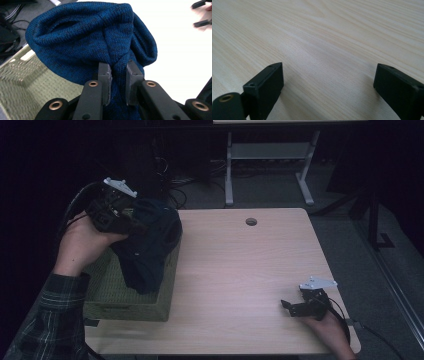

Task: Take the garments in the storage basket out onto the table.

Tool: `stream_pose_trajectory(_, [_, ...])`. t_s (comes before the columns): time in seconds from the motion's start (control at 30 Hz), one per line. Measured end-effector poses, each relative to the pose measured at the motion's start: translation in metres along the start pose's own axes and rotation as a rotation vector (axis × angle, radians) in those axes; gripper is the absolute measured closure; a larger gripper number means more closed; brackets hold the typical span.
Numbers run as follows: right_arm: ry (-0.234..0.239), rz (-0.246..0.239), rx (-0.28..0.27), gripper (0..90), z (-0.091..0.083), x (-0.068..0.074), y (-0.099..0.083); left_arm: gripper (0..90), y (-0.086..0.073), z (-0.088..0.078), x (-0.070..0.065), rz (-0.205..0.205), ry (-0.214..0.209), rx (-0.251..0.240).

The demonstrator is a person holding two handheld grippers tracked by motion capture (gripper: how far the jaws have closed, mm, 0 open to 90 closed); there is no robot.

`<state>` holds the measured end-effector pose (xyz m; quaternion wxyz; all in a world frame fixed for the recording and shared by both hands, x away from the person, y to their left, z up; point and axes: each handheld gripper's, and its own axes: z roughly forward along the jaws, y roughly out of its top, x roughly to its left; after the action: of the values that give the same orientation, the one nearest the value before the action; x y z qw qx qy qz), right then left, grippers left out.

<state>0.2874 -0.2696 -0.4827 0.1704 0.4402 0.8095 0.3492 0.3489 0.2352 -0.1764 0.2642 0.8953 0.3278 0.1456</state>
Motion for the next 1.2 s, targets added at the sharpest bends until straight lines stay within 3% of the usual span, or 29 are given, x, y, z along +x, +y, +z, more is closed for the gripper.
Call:
stream_pose_trajectory(0.37, [0.000,0.000,0.000,8.9,0.000,0.000,0.000,77.8,0.024,0.013,-0.021,0.054,-0.044,-0.019])
stream_pose_trajectory(0.77, [0.000,0.000,0.001,8.9,0.000,0.000,0.000,77.8,0.052,0.041,-0.050,0.124,-0.122,-0.038])
stream_pose_trajectory(1.2, [0.001,0.003,0.000,8.8,0.000,0.000,0.000,78.2,0.066,0.059,-0.073,0.151,-0.168,-0.059])
